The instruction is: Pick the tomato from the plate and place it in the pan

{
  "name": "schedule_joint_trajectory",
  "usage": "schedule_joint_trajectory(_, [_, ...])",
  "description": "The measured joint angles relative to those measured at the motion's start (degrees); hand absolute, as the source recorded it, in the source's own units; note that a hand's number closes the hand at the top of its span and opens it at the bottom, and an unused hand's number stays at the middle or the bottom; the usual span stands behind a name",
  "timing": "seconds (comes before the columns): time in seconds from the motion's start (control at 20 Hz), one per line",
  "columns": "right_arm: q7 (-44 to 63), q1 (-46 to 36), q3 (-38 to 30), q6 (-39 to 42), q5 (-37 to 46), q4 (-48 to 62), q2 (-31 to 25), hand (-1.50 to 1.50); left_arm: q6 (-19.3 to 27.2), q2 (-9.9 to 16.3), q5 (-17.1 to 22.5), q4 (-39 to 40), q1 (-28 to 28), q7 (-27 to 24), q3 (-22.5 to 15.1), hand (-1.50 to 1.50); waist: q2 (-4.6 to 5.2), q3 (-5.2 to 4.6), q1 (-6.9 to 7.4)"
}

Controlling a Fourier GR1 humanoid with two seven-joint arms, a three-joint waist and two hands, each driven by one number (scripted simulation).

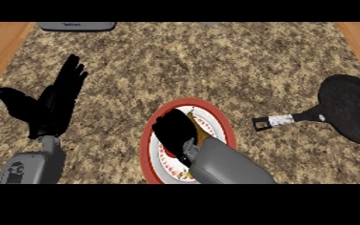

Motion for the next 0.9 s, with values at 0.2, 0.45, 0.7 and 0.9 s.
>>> schedule_joint_trajectory(0.2, [-3.2,-0.9,2.5,-5.1,0.1,2.8,-0.5,1.5,-0.8,-0.1,0.2,0.5,0.3,-0.7,0.5,0.0,-0.3,-0.04,0.07])
schedule_joint_trajectory(0.45, [-5.7,-1.9,3.0,-8.4,-1.0,4.6,-0.6,1.5,-1.2,-0.1,0.1,1.8,-0.4,-1.3,1.4,0.0,-0.42,-0.02,0.01])
schedule_joint_trajectory(0.7, [-7.2,-1.5,2.4,-10.7,-1.5,4.5,-0.7,1.5,-1.5,-0.3,-0.2,0.5,0.4,-0.7,1.3,0.0,-0.45,-0.05,-0.05])
schedule_joint_trajectory(0.9, [-3.6,-2.0,-3.4,-15.2,-1.3,5.5,-2.4,1.5,-1.4,-0.4,-0.4,0.6,0.9,-1.1,1.6,0.0,-0.29,0.0,-0.71])
